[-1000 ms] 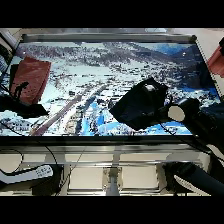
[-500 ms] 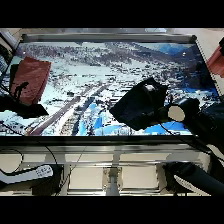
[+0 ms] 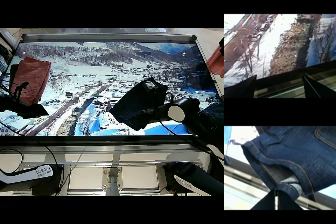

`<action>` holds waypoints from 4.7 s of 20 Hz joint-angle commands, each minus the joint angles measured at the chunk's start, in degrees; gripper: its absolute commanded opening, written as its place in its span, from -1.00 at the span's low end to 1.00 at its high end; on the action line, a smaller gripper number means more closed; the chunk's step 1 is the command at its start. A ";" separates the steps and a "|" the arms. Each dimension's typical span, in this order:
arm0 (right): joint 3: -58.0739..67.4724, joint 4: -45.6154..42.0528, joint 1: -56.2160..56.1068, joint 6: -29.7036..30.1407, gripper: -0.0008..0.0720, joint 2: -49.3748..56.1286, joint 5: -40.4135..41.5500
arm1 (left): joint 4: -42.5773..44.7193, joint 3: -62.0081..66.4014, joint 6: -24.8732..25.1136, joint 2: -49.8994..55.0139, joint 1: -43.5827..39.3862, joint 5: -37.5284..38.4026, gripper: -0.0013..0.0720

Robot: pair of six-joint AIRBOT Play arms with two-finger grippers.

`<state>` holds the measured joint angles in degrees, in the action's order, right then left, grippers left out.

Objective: Fold the clothes and pants, and hang the long-sleeved shirts on hangers.

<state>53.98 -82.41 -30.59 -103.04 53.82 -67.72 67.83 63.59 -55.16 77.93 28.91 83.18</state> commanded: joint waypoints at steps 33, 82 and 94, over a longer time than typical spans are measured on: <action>0.07 0.15 -0.07 0.22 -0.94 0.07 8.37 | -4.33 -0.09 -1.88 1.05 0.02 -2.93 0.77; 0.07 -6.88 -0.04 2.29 0.52 0.11 -2.40 | 39.43 16.55 -17.70 -9.01 -8.52 -40.15 -0.91; 18.56 -2.25 11.08 29.77 0.60 10.62 2.99 | 17.42 44.00 -11.43 -11.65 -27.43 -15.82 -0.91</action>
<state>64.86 -89.65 -20.69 -83.33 60.49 -64.66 94.11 100.88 -68.64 66.26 6.09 60.47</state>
